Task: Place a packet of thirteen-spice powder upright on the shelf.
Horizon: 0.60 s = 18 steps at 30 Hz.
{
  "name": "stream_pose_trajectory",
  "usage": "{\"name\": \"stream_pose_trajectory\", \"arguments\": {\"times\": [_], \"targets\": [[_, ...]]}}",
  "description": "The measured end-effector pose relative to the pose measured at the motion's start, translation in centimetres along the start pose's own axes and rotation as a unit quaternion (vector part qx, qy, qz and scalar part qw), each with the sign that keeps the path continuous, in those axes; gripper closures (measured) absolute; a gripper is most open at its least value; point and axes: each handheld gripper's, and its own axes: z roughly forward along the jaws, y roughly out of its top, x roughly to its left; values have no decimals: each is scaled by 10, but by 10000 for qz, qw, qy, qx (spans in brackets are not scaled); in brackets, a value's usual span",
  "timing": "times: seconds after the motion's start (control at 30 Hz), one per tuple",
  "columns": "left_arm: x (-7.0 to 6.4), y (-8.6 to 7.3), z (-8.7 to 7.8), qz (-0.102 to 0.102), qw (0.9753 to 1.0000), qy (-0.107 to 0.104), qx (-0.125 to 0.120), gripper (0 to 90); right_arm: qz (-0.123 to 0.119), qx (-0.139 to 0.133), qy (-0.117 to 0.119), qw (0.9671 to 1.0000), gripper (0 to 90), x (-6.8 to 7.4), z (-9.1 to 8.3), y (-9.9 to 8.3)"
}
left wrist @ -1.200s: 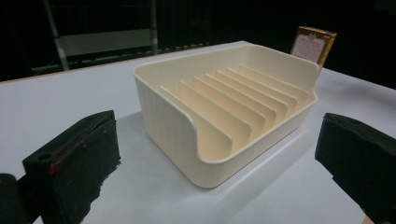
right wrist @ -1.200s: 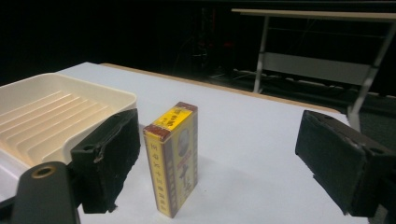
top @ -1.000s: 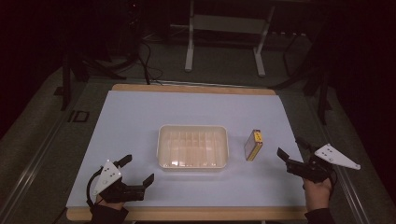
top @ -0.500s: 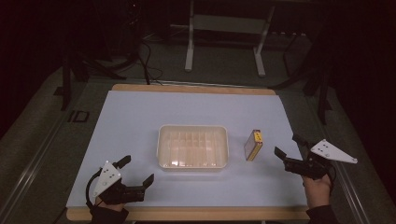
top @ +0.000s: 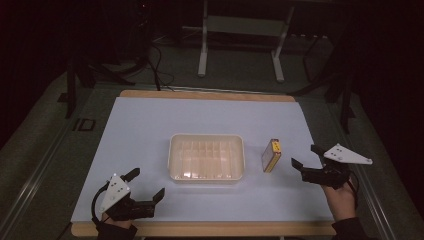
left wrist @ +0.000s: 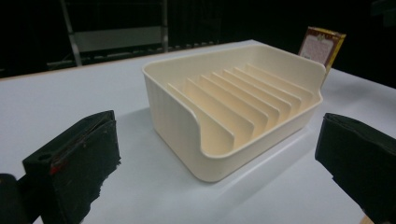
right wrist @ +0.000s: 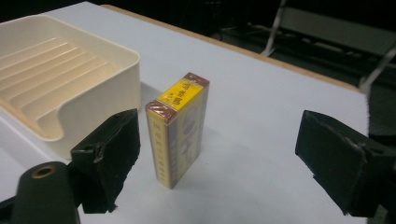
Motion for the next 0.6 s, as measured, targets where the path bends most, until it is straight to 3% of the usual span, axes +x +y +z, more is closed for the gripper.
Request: {"name": "stream_pose_trajectory", "arguments": {"times": [0.13,0.17,0.2,0.23,0.4,0.6], "targets": [[0,-2,2,2,10000,-21,62,0,19,232,51,9997,140,-2,2,3],[0,-2,2,10,10000,-19,85,0,-18,478,67,9988,140,-3,4,5],[0,-2,3,47,10000,-2,84,0,-18,478,67,9988,140,-3,4,5],[0,-2,3,80,9999,19,75,0,-41,659,78,9978,140,-3,6,6],[1,-4,4,154,9999,67,-43,0,-109,965,99,9952,140,-5,9,8],[2,-5,5,151,9998,62,-98,0,-369,1512,218,9876,145,-4,15,11]]}}
